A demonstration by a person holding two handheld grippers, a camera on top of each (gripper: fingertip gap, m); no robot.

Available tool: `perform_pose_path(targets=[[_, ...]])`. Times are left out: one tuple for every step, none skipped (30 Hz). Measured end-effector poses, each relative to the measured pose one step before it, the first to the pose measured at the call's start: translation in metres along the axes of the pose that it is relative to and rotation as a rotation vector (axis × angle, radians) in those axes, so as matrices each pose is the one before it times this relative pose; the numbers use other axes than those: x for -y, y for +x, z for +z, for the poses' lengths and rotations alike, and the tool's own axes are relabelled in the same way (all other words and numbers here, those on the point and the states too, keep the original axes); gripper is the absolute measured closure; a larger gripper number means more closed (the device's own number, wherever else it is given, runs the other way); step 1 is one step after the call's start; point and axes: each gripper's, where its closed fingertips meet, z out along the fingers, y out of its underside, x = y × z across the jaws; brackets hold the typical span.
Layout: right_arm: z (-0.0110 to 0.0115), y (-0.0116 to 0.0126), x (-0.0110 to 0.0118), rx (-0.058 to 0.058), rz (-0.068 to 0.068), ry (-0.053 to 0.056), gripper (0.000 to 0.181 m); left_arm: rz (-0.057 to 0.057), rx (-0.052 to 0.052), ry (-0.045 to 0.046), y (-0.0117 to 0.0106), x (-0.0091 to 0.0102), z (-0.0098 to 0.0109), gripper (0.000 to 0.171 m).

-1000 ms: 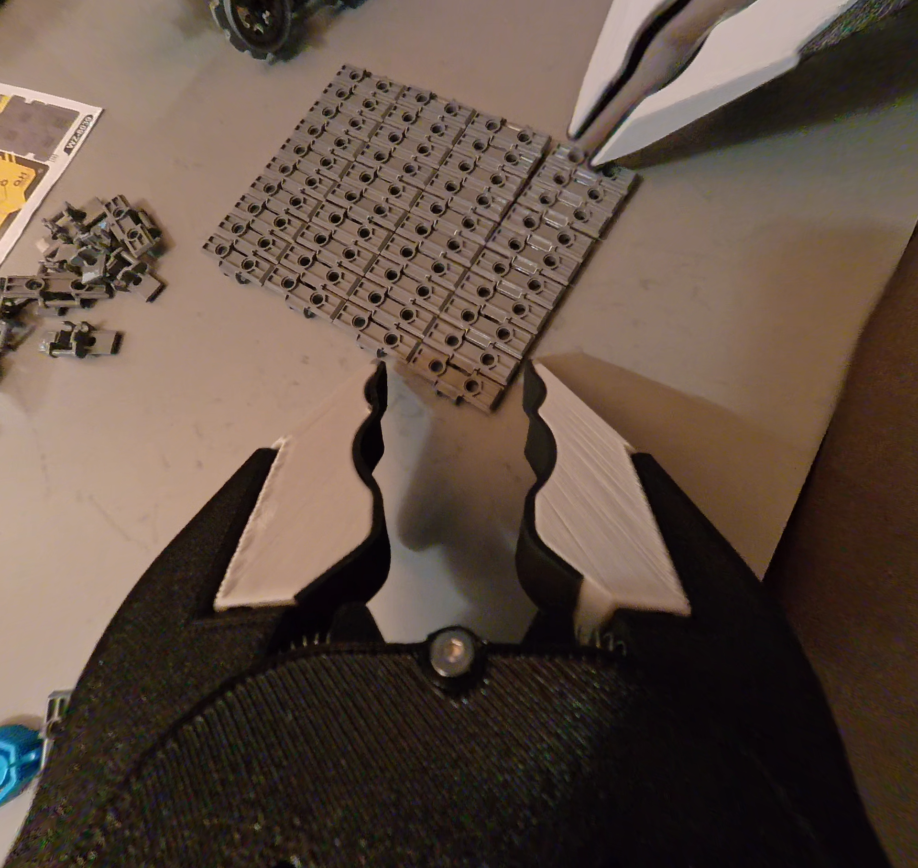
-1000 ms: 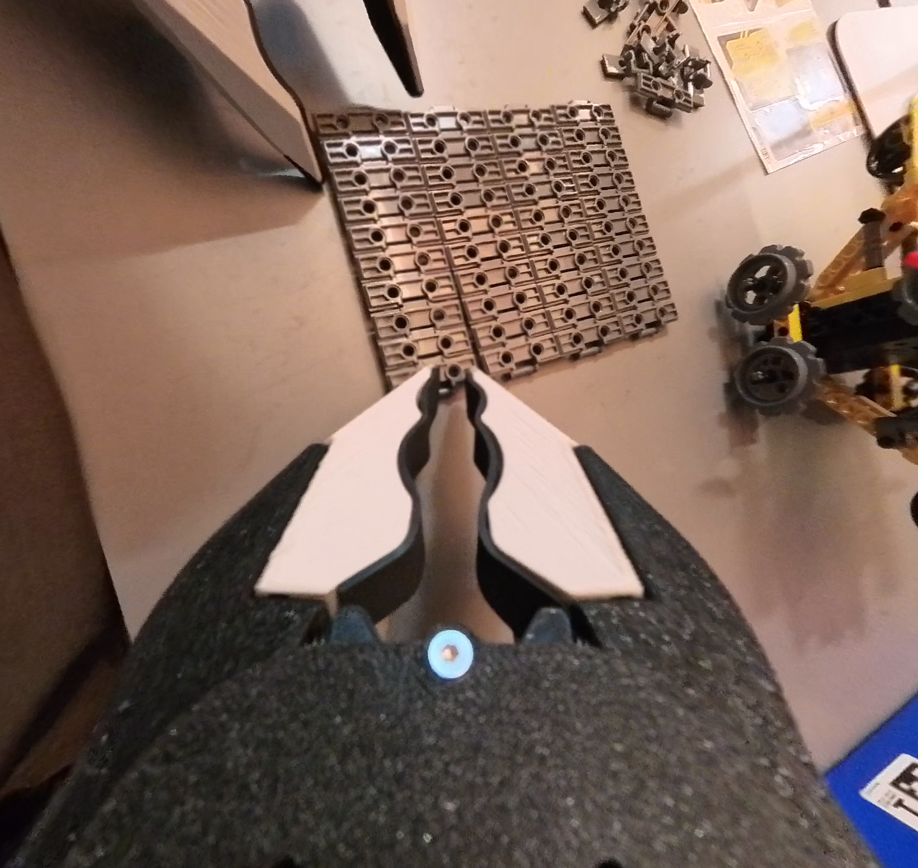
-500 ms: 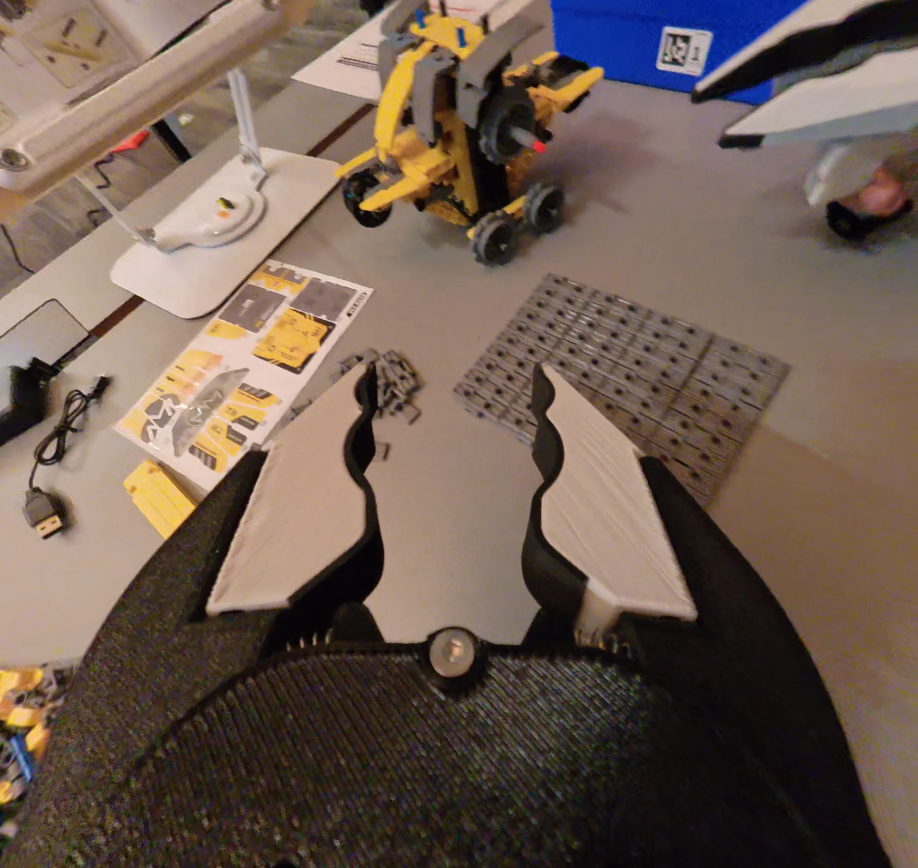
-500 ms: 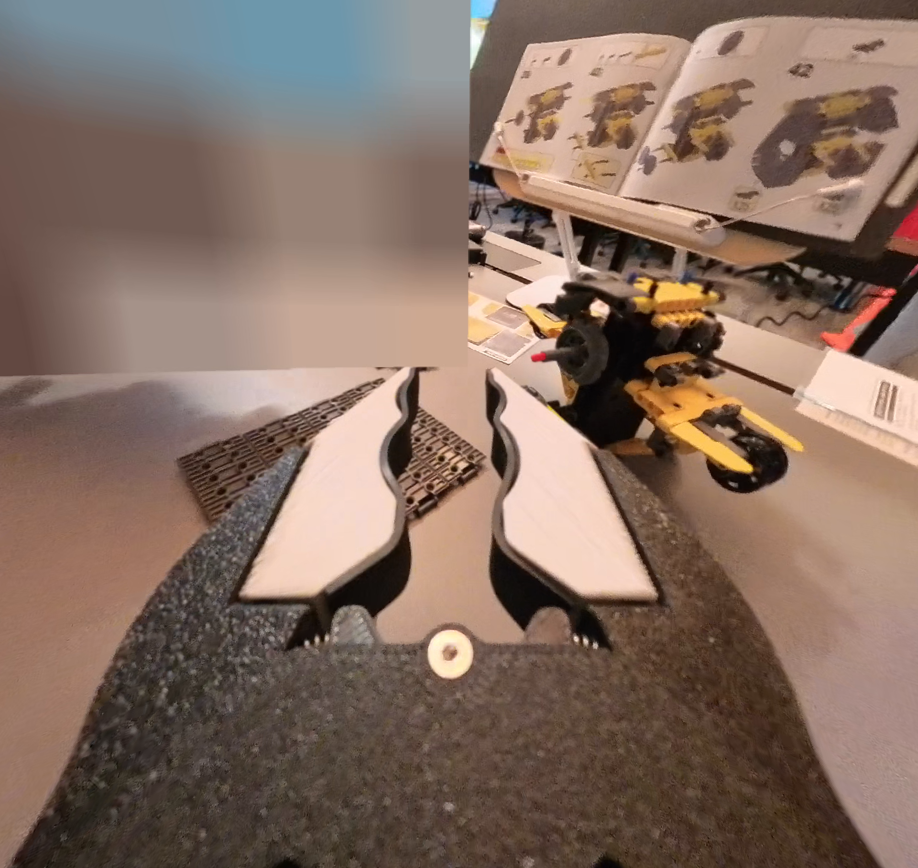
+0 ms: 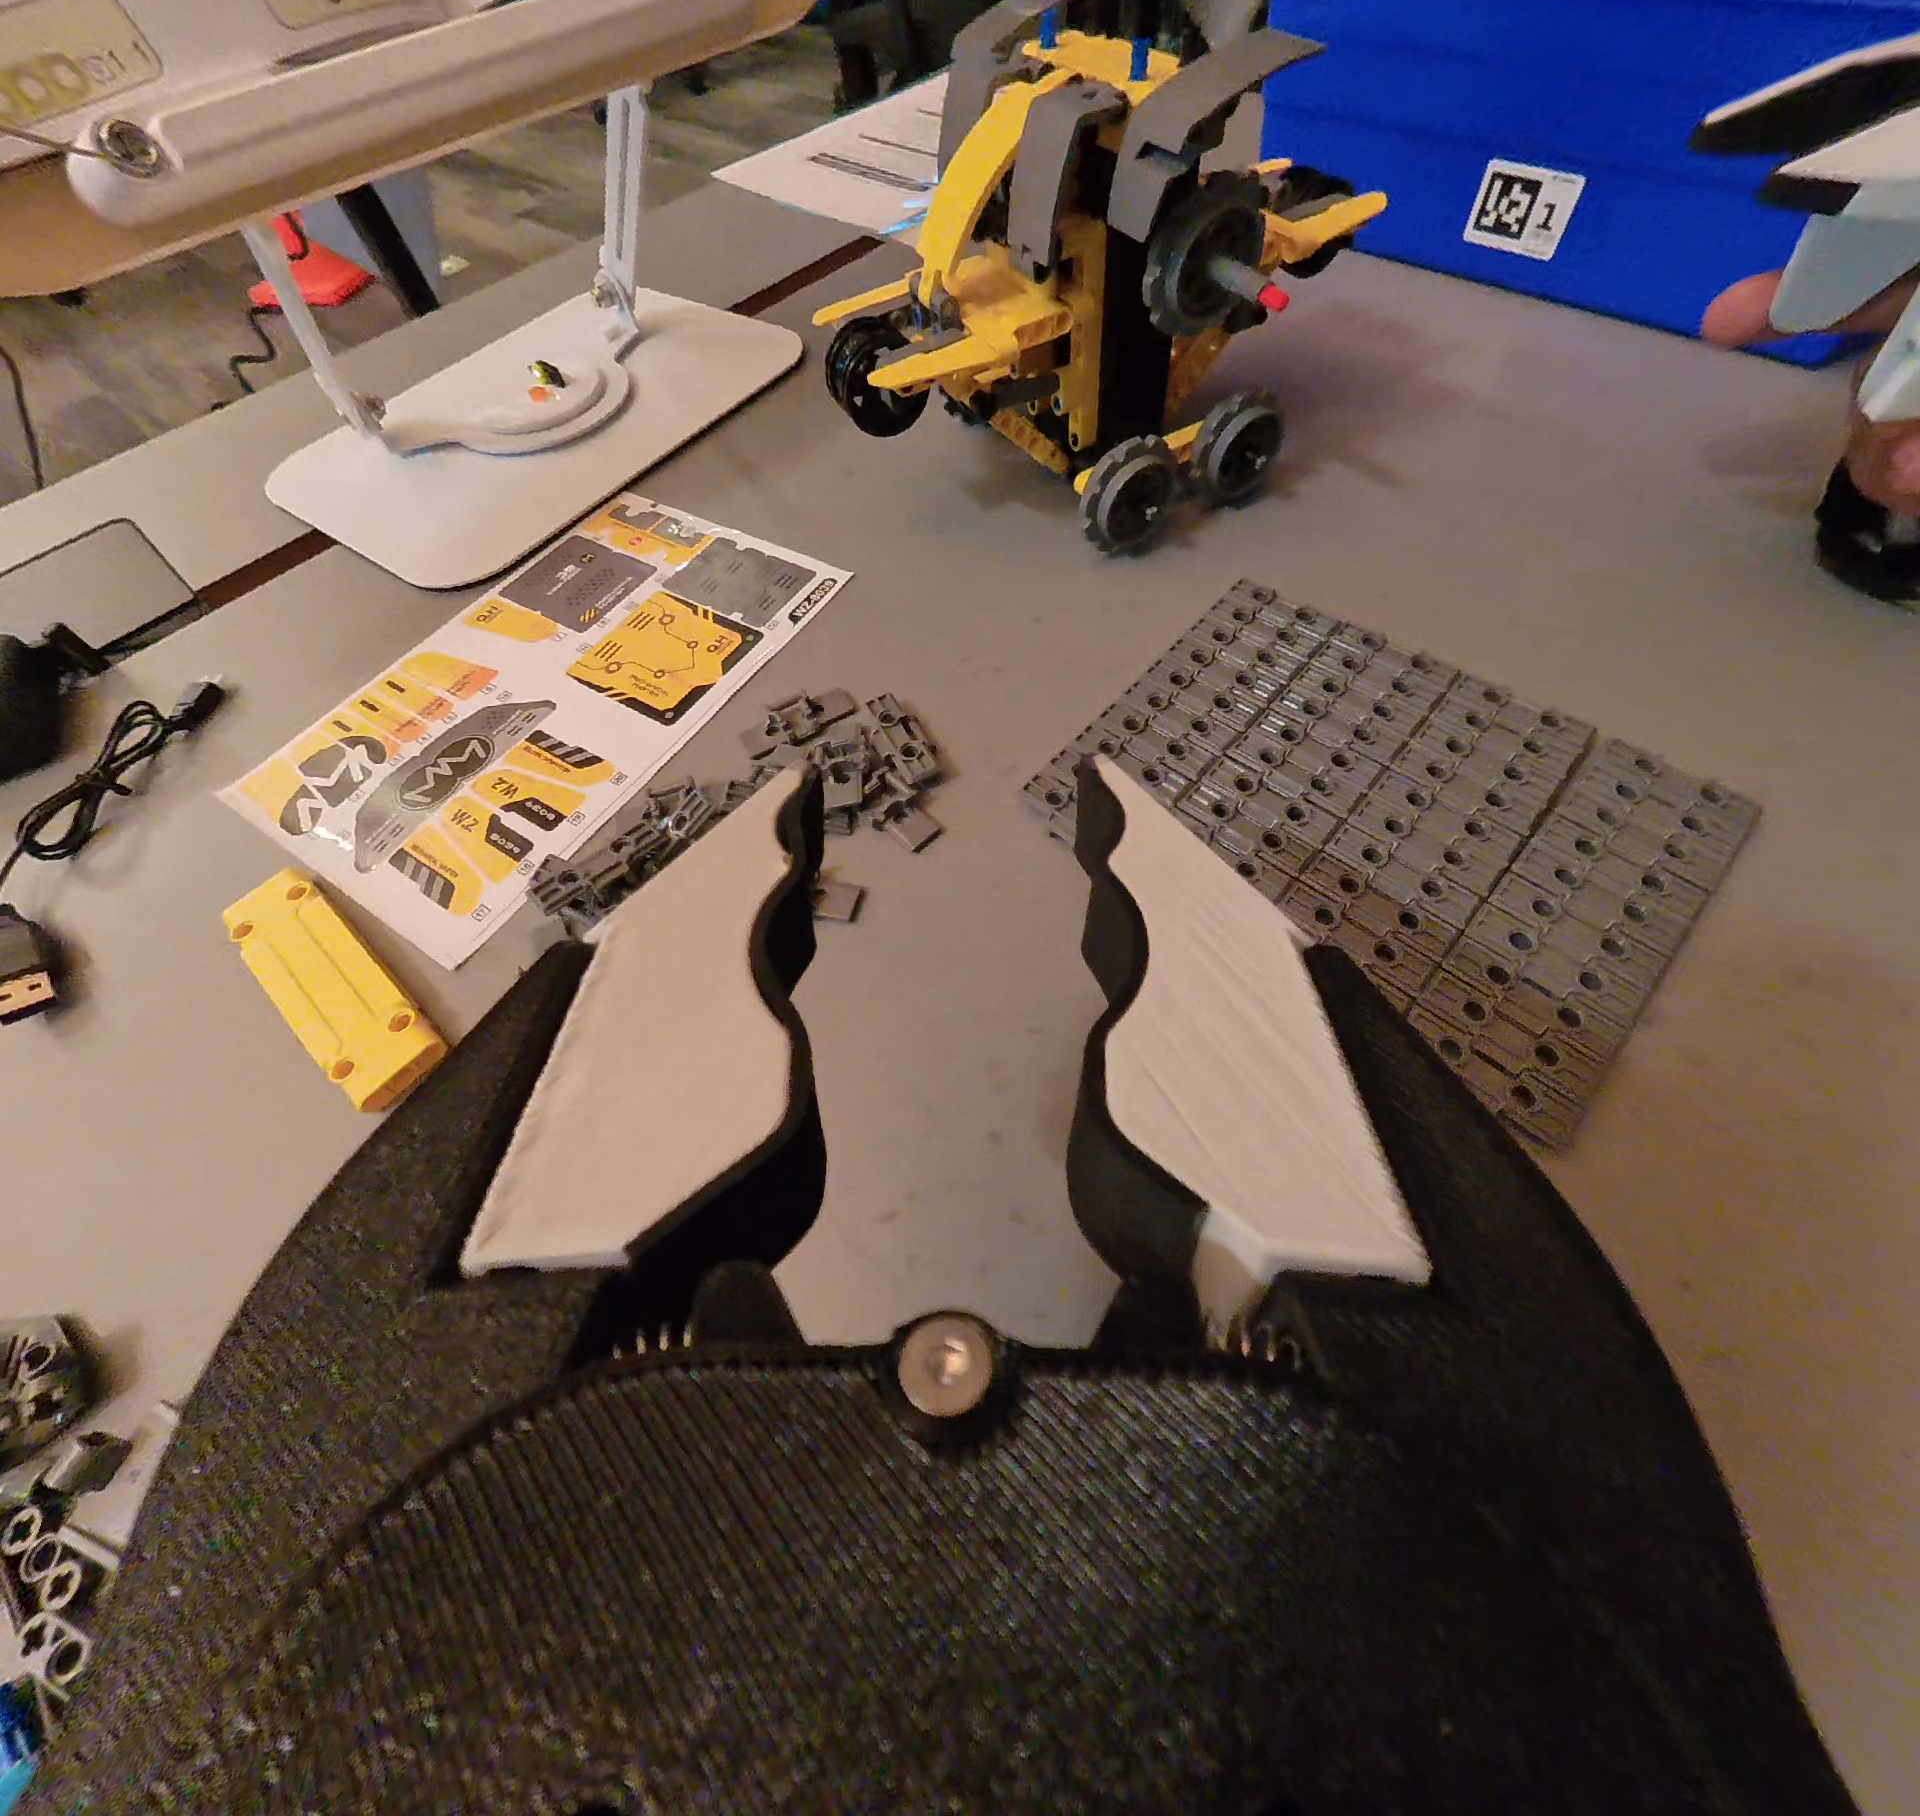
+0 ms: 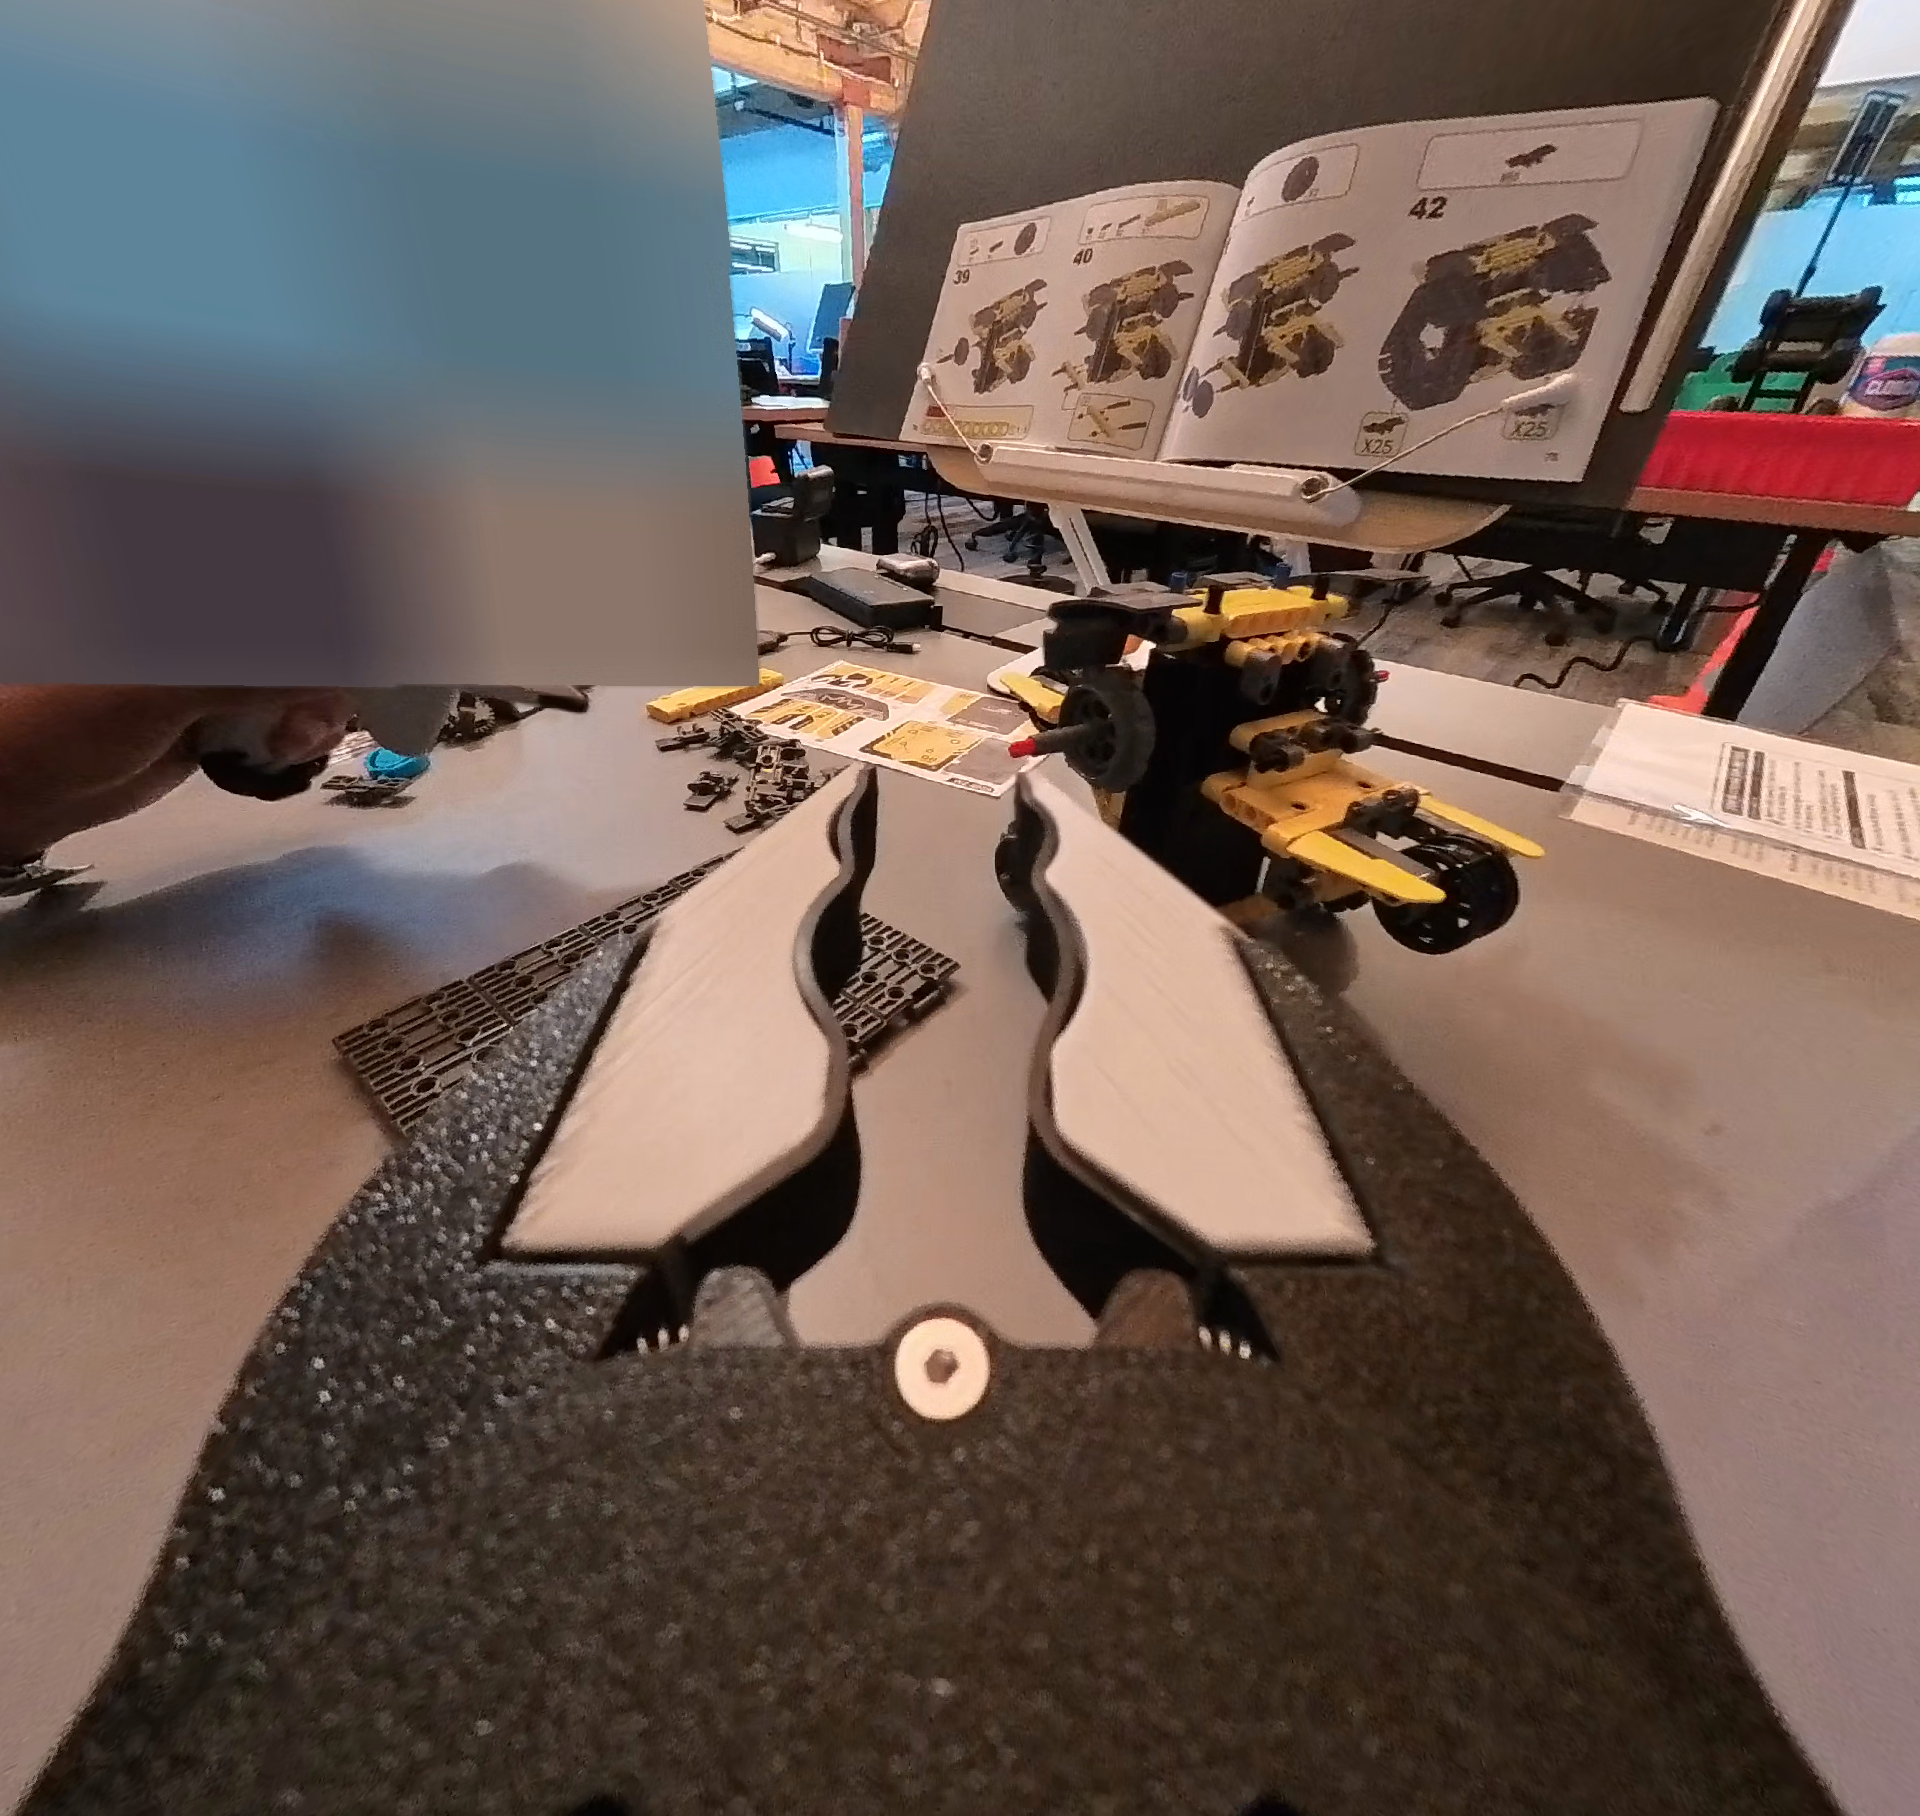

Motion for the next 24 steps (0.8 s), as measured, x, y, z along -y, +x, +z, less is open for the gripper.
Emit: perform_pose_path(targets=[[0.00006, -0.00025, 0.00008, -0.0011, -0.0046, 0.0005, 0.156, 0.0061, -0.004, -0.00774, 0.00174, -0.00111, 0.00103, 0.124], [-0.00011, -0.0003, 0.0, -0.0004, -0.0032, 0.0006, 0.156, 0.0075, -0.0057, -0.00794, 0.00213, -0.00108, 0.00129, 0.125], [-0.00006, -0.00012, 0.00019, 0.0004, -0.0014, 0.0013, 0.156, 0.0083, -0.0074, -0.00553, 0.00247, -0.00077, 0.00108, 0.126], [-0.00026, 0.00001, 0.00017, 0.0004, 0.0003, 0.0018, 0.156, 0.0081, -0.017, -0.00234, 0.00376, -0.00031, 0.00107, 0.127], [-0.00019, 0.00014, 0.00021, 0.0002, 0.0017, 0.0022, 0.156, 0.0081, -0.0456, 0.00322, 0.00794, 0.00047, 0.00087, 0.13], [-0.00032, 0.00014, 0.00029, 0.0008, 0.0025, 0.0027, 0.156, 0.0045, -0.0779, 0.00909, 0.01285, 0.00139, 0.00077, 0.132], [-0.00031, 0.0001, 0.00026, 0.0017, 0.0028, 0.0025, 0.155, -0.0031, -0.0826, 0.00779, 0.01344, 0.00128, 0.00113, 0.133], [-0.00008, 0.00005, 0.00008, 0.0021, 0.0031, 0.0013, 0.156, -0.004, -0.0727, 0.00114, 0.01185, 0.00021, 0.00161, 0.136], [-0.00004, -0.00012, -0.00003, 0.003, 0.0033, 0.0005, 0.155, -0.0006, -0.049, -0.01281, 0.00828, -0.00207, 0.00216, 0.141], [0.0, -0.00022, -0.0001, 0.0033, 0.0024, 0.0001, 0.155, 0.0029, -0.0081, -0.0254, 0.00182, -0.0039, 0.00235, 0.149], [0.00008, -0.00022, -0.00014, 0.0023, 0.001, -0.0009, 0.154, 0.0091, 0.0261, -0.02879, -0.00342, -0.00497, 0.00218, 0.162], [0.00013, -0.00023, -0.00042, 0.0014, -0.0006, -0.0022, 0.154, 0.0125, 0.0403, -0.03024, -0.00555, -0.00516, 0.00193, 0.171], [0.00024, -0.00035, -0.00041, 0.0012, -0.0019, -0.0028, 0.154, 0.0076, 0.0315, -0.02794, -0.0046, -0.0049, 0.00226, 0.171], [0.0003, -0.00042, -0.00039, 0.0009, -0.0033, -0.0027, 0.154, -0.0042, 0.0149, -0.02274, -0.00251, -0.00399, 0.00259, 0.171], [0.00029, -0.00049, -0.00032, 0.0006, -0.0045, -0.0023, 0.154, -0.0128, 0.0082, -0.01856, -0.00194, -0.00319, 0.00264, 0.171], [0.00021, -0.00046, -0.00028, 0.0004, -0.0042, -0.002, 0.154, -0.0139, 0.0137, -0.01689, -0.00277, -0.00277, 0.00223, 0.171], [0.00024, -0.00056, -0.00025, 0.0012, -0.003, -0.0018, 0.154, -0.0093, 0.0183, -0.01267, -0.00338, -0.00218, 0.00172, 0.171], [0.00037, -0.00057, -0.0002, 0.0022, -0.0022, -0.0021, 0.154, -0.0048, 0.0245, -0.00576, -0.00406, -0.0011, 0.0011, 0.171], [0.00036, -0.00023, -0.00041, 0.0007, -0.0015, -0.0029, 0.154, -0.0028, 0.0294, 0.0034, -0.0045, 0.00052, 0.00064, 0.169], [0.00032, -0.00004, -0.0003, 0.0005, -0.0006, -0.0028, 0.153, -0.0023, 0.025, 0.01185, -0.00357, 0.0018, 0.00032, 0.167], [0.00033, -0.0001, -0.00028, 0.0006, 0.0001, -0.0026, 0.153, -0.0029, 0.0118, 0.0134, -0.00169, 0.00194, 0.00052, 0.166], [0.00027, -0.00002, -0.00035, 0.0007, 0.0004, -0.0024, 0.153, -0.0069, -0.001, 0.01008, 0.00035, 0.00127, 0.00106, 0.166], [0.0002, -0.00006, -0.00013, 0.0007, -0.0001, -0.0016, 0.153, -0.0103, -0.0112, 0.00543, 0.00201, 0.0005, 0.0018, 0.165], [0.00012, -0.00011, -0.0001, 0.0002, -0.0008, -0.0007, 0.153, -0.0075, -0.0192, -0.00254, 0.00348, -0.00068, 0.00236, 0.165]])
